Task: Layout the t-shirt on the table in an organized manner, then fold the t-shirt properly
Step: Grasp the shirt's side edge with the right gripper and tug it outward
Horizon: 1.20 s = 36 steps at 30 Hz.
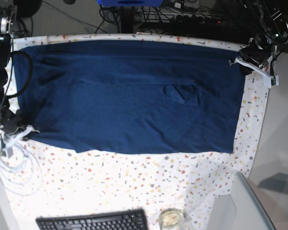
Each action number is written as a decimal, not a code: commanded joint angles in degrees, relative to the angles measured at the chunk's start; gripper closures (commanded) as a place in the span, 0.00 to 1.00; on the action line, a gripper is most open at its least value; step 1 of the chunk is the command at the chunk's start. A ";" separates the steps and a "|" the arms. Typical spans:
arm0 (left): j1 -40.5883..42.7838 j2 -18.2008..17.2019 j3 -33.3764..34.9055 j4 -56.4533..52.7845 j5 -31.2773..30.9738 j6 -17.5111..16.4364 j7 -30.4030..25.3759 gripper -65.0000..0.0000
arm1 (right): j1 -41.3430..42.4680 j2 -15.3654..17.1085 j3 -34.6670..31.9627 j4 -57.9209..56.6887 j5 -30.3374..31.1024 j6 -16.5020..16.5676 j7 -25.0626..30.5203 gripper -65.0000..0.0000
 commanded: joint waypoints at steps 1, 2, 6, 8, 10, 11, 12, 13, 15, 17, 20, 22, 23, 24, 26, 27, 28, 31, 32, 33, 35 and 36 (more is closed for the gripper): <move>0.04 -0.73 -0.20 1.18 -0.46 -0.23 -1.04 1.00 | 0.69 0.82 0.28 2.39 0.54 0.15 0.33 1.00; 0.04 -0.73 -0.20 1.18 -0.46 -0.23 -1.04 1.00 | 0.25 0.65 0.28 3.63 0.54 0.06 -0.38 1.00; 0.04 -0.73 -0.20 1.18 -0.46 -0.23 -1.04 1.00 | -1.77 -1.02 0.28 6.53 0.54 0.06 -1.61 1.00; 0.04 -0.73 -0.20 1.36 -0.46 -0.23 -1.04 1.00 | -2.12 -1.29 0.28 6.35 0.54 0.06 -1.61 1.00; 0.13 -0.82 -0.20 1.36 -0.46 -0.23 -1.04 1.00 | -2.12 -2.43 0.28 6.26 0.54 0.06 -1.61 1.00; 0.13 -0.82 -0.20 1.36 -0.46 -0.23 -1.04 1.00 | -2.21 -2.96 0.28 6.26 0.45 0.06 -1.61 1.00; 0.13 -0.82 -0.20 1.36 -0.46 -0.23 -1.04 1.00 | -2.21 -3.13 0.28 6.26 0.45 0.06 -1.78 0.99; 0.21 -0.82 -0.29 1.36 -0.46 -0.23 -1.04 1.00 | -2.47 -3.22 0.28 6.44 0.45 0.06 -2.40 0.97; 0.65 -0.82 -0.29 1.36 -0.46 -0.23 -1.04 1.00 | -2.74 -3.48 0.28 7.14 0.54 0.06 -3.98 0.87; 0.74 -0.91 -0.29 1.45 -0.55 -0.32 -1.04 1.00 | -3.17 -3.57 0.28 9.25 0.54 0.06 -4.51 0.74; 0.83 -1.52 -0.29 1.53 -0.81 -0.41 -1.04 1.00 | -6.08 -3.57 0.37 14.70 0.63 -0.03 -4.16 0.59; 0.74 -1.70 -0.29 2.24 -0.81 -0.41 -1.04 1.00 | -7.92 -3.57 0.37 19.01 0.63 -0.03 -4.16 0.54; 0.83 -1.70 -0.29 3.03 -0.81 -0.41 -1.13 1.00 | -9.06 -3.57 0.37 21.56 0.54 -0.03 -4.07 0.53; 0.83 -1.70 -0.29 3.91 -0.81 -0.41 -1.13 1.00 | -10.21 -3.57 0.37 23.93 0.54 -0.03 -3.98 0.53; 0.83 -1.70 -0.20 5.75 -0.81 -0.93 -1.13 1.00 | -11.88 -3.57 0.37 27.80 0.54 -0.03 -3.98 0.54; 0.83 -1.70 -0.20 6.81 -0.81 -2.08 -1.13 1.00 | -12.93 -3.57 0.37 29.65 0.54 -0.03 -3.98 0.58; 0.83 -1.70 -0.20 7.60 -0.72 -3.22 -1.13 1.00 | -13.72 -3.57 0.37 30.97 0.54 -0.03 -3.98 0.64; 0.83 -1.70 -0.20 9.45 -0.55 -6.03 -1.13 1.00 | -15.39 -3.57 0.46 33.96 0.54 -0.03 -3.98 0.92; 0.74 -1.70 -0.20 9.62 -0.55 -6.82 -1.13 1.00 | -15.92 -3.66 0.46 34.48 0.54 -0.03 -3.98 1.00; 0.57 -1.70 -0.20 9.71 -0.55 -7.79 -1.13 1.00 | -16.27 -3.66 0.46 34.75 0.54 -0.03 -3.98 1.00; 0.39 -1.70 -0.20 9.62 -0.46 -9.28 -1.13 1.00 | -16.54 -3.66 0.37 34.83 0.54 -0.03 -3.98 0.96; 0.39 -1.70 -0.20 9.62 -0.46 -10.16 -1.13 1.00 | -16.63 -3.66 0.37 34.66 0.54 -0.03 -3.98 0.97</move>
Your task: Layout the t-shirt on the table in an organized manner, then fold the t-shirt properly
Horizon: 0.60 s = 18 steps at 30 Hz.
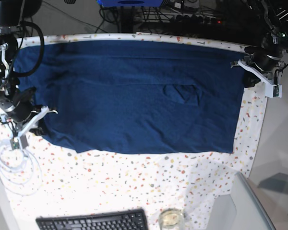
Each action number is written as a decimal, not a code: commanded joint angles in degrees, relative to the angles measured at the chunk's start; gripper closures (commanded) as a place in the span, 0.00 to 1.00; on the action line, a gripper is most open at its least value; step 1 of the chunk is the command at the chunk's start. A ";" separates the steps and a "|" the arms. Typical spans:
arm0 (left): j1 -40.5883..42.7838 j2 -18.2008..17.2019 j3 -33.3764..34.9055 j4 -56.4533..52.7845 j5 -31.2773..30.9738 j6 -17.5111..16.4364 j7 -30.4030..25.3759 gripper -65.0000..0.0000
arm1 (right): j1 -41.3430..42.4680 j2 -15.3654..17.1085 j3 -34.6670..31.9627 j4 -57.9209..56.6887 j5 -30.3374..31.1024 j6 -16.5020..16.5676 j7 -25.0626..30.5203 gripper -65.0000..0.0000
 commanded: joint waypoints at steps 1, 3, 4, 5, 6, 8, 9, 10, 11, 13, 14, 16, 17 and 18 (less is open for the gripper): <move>-0.07 -0.72 -0.29 1.01 -0.52 -0.79 -1.15 1.00 | 0.82 0.36 0.26 1.17 0.45 0.02 1.31 0.99; -0.07 -0.72 -0.29 1.01 -0.52 -2.02 -1.15 1.00 | 0.64 -0.87 1.49 1.17 0.19 0.02 1.22 1.00; -0.07 -0.72 -0.29 1.10 -0.52 -2.29 -1.15 1.00 | 0.64 -1.66 3.34 1.17 0.19 0.02 1.04 1.00; -0.07 -0.72 -0.29 1.19 -0.52 -2.29 -1.15 1.00 | 0.73 -2.89 5.01 1.17 0.19 0.02 0.96 1.00; -0.16 -0.72 -0.29 1.19 -0.52 -2.29 -1.15 1.00 | 0.90 -3.77 6.32 1.17 0.19 0.02 0.96 1.00; -0.16 -0.80 -0.29 1.10 -0.52 -2.29 -1.15 1.00 | 0.99 -5.09 9.23 1.17 0.19 0.02 0.87 1.00; -0.16 -0.80 -0.29 1.10 -0.52 -2.29 -1.15 1.00 | 0.99 -5.27 9.93 1.17 0.10 0.02 0.87 1.00; -0.25 -0.80 -0.29 1.10 -0.52 -2.29 -1.15 1.00 | 1.08 -5.35 10.28 1.17 0.10 0.02 0.87 1.00; -0.25 -1.24 -0.29 1.10 -0.52 -2.29 -1.15 1.00 | 1.08 -5.35 10.28 1.17 0.10 0.02 0.87 1.00; -0.33 -1.77 -0.20 0.92 -0.70 -2.29 -1.15 1.00 | 1.08 -5.35 10.28 1.17 0.10 0.02 0.87 1.00; -0.33 -1.86 -0.20 0.92 -0.70 -2.29 -1.15 1.00 | 1.08 -5.35 10.28 1.17 0.10 0.02 0.87 1.00; -0.95 -1.95 -0.20 0.92 -0.70 -2.29 -1.15 1.00 | 1.08 -5.35 10.54 1.09 0.10 0.02 0.87 1.00; -1.12 -1.95 -0.20 0.92 -0.52 -2.29 -1.15 1.00 | 1.08 -5.35 10.54 1.09 0.10 0.02 0.87 1.00; -1.21 -1.95 -0.20 0.84 -0.52 -2.29 -1.15 1.00 | 1.08 -5.35 10.63 1.09 0.10 0.02 0.87 1.00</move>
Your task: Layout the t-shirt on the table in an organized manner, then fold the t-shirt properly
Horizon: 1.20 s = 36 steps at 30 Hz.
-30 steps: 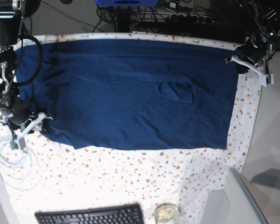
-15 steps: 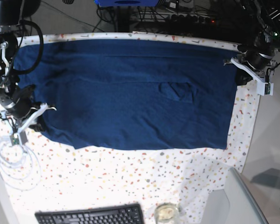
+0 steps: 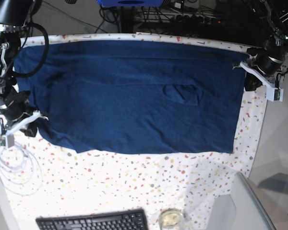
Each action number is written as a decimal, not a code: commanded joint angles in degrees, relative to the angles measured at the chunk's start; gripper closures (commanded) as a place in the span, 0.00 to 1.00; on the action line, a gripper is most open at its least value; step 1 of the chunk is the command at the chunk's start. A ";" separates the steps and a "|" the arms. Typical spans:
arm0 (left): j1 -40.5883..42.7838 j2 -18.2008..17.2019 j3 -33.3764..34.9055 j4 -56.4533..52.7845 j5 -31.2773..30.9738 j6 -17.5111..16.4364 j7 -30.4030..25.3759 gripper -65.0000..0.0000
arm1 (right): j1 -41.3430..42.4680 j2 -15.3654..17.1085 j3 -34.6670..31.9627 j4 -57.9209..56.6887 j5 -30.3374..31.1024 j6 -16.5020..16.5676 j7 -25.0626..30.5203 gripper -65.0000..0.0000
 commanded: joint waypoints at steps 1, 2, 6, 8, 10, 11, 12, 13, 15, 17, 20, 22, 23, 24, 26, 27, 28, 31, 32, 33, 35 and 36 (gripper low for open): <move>-0.23 -0.53 -0.18 0.86 -0.50 -0.21 -1.13 1.00 | 0.86 0.92 0.51 1.09 0.52 0.19 1.46 1.00; -0.23 -0.53 -0.18 0.86 -0.50 -0.21 -1.13 1.00 | 0.86 0.92 0.51 1.09 0.52 0.19 1.46 1.00; -0.32 -0.44 -0.18 0.86 -0.50 -0.21 -1.13 1.00 | 0.86 0.92 0.51 1.09 0.52 0.19 1.46 1.00; -0.32 -0.26 -0.18 0.68 -0.50 -0.21 -1.13 1.00 | 0.86 0.92 0.51 1.09 0.52 0.19 1.46 1.00; -0.23 -0.17 -0.18 -0.11 -0.50 -0.21 -1.13 1.00 | 0.86 0.92 0.51 1.09 0.52 0.19 1.55 1.00; -0.14 -0.17 -0.18 -0.37 -0.41 -0.21 -1.13 1.00 | 0.86 0.92 0.34 1.09 0.52 0.19 1.63 1.00; 0.03 -0.26 -0.18 -0.37 -0.41 -0.21 -1.13 1.00 | 0.86 0.92 0.25 1.09 0.52 0.19 1.63 1.00; 0.21 -0.26 -0.18 -0.29 -0.41 -0.21 -1.13 1.00 | 0.86 0.92 0.16 1.09 0.52 0.19 1.63 1.00; 0.39 -0.17 -0.36 -0.20 -0.41 -0.21 -1.13 1.00 | 0.86 0.92 0.25 1.09 0.52 0.19 1.63 1.00; 1.09 -0.09 -1.76 -0.29 -0.41 -0.21 -1.13 1.00 | 0.86 0.92 0.51 1.09 0.52 0.19 1.55 1.00; 1.44 0.00 -3.08 -0.73 -0.41 -0.21 -1.13 1.00 | 0.60 0.92 0.51 1.17 0.52 0.19 1.55 1.00; 1.53 0.00 -3.87 -0.73 -0.41 -0.21 -1.13 1.00 | 0.51 0.92 0.51 1.17 0.52 0.28 1.55 1.00; 1.53 0.00 -4.49 -0.81 -0.41 -0.21 -1.13 1.00 | 0.51 0.92 0.51 1.17 0.52 0.28 1.55 1.00; 1.53 0.00 -5.02 -0.81 -0.41 -0.21 -1.13 1.00 | 0.51 0.92 0.42 1.17 0.52 0.28 1.55 1.00; 1.53 0.00 -5.98 -0.81 -0.41 -0.21 -1.13 1.00 | 0.51 0.92 0.16 1.53 0.52 0.37 1.46 1.00; 1.53 0.00 -6.16 -0.81 -0.41 -0.21 -1.13 1.00 | 0.51 0.92 0.16 1.53 0.69 0.37 1.46 1.00; 1.53 0.00 -6.25 -0.81 -0.41 -0.30 -1.13 1.00 | 0.51 0.92 0.07 1.53 0.78 0.37 1.37 1.00; 1.53 0.00 -6.16 -0.81 -0.41 -0.30 -1.13 1.00 | 0.69 0.66 -0.01 1.53 0.78 0.45 1.37 1.00; 1.53 0.00 -5.98 -0.81 -0.41 -0.30 -1.13 1.00 | 0.77 0.66 -0.10 1.53 0.78 0.45 1.37 1.00; 1.53 0.00 -5.81 -0.81 -0.41 -0.30 -1.39 1.00 | 0.86 0.66 -0.45 1.53 0.78 0.45 1.37 1.00; 1.97 0.00 -5.63 -0.81 -0.41 -0.30 -4.38 1.00 | 1.57 0.92 -2.56 1.35 0.52 0.45 1.37 1.00; 2.94 0.00 -5.46 -0.81 -0.41 -0.30 -6.67 1.00 | 1.92 1.01 -3.36 1.17 0.52 0.45 1.37 1.00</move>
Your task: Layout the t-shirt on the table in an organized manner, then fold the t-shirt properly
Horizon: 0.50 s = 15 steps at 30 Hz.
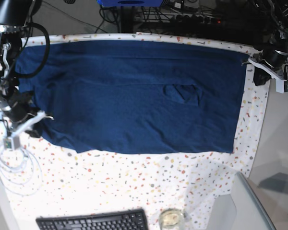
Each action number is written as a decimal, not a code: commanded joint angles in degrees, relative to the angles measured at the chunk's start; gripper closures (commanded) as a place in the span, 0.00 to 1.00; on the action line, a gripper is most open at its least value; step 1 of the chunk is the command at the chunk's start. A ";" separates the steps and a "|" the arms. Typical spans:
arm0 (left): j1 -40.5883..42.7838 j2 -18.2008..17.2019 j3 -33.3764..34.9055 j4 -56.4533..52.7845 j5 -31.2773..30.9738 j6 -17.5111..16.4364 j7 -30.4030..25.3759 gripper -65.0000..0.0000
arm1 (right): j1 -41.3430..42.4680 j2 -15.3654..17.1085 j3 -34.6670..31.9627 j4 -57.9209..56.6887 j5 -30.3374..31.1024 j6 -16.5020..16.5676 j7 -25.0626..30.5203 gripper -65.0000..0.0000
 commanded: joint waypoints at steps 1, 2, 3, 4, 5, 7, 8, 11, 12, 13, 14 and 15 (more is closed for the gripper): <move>1.19 -0.61 0.78 0.83 -0.39 -0.27 -2.79 1.00 | 1.39 0.57 -0.12 0.91 0.56 0.45 1.74 1.00; 1.89 -0.79 1.75 0.83 -0.39 -0.27 -4.72 1.00 | 1.66 0.66 -0.21 0.91 0.56 0.45 1.74 1.00; 2.86 -0.96 2.63 0.83 -0.39 -0.27 -6.66 1.00 | 2.18 0.66 -0.39 0.91 0.56 0.45 1.74 1.00; 3.65 -0.96 3.42 0.83 -0.39 -0.27 -8.41 1.00 | 2.62 0.66 -0.39 0.82 0.56 0.45 1.74 1.00; 4.27 -0.96 3.94 0.83 -0.39 -0.27 -9.64 1.00 | 3.06 0.66 -0.39 0.38 0.56 0.45 1.65 1.00; 5.41 -0.79 4.91 0.83 -0.39 -0.27 -11.32 1.00 | 4.29 0.66 -0.39 -1.64 0.56 0.45 1.65 1.00; 5.85 -0.79 5.26 0.83 -0.39 -0.27 -11.58 1.00 | 5.00 0.66 -0.39 -3.05 0.47 0.45 1.65 1.00; 6.29 -0.70 5.53 0.83 -0.48 -0.27 -11.67 1.00 | 7.02 0.66 -0.39 -8.23 0.47 0.45 1.65 1.00; 6.29 -0.61 5.61 0.83 -0.48 -0.27 -11.67 1.00 | 7.63 0.66 -0.39 -9.81 0.47 0.45 1.65 1.00; 6.29 -0.61 5.61 0.83 -0.57 -0.27 -11.67 1.00 | 7.99 0.66 -0.12 -10.87 0.47 0.45 1.65 1.00; 6.29 -0.61 5.44 0.83 -0.57 -0.27 -11.67 1.00 | 8.25 0.66 -0.12 -11.57 0.47 0.45 1.65 1.00; 6.29 -0.61 5.26 0.74 -0.57 -0.27 -11.67 1.00 | 8.51 0.66 -0.12 -11.66 0.47 0.45 1.65 1.00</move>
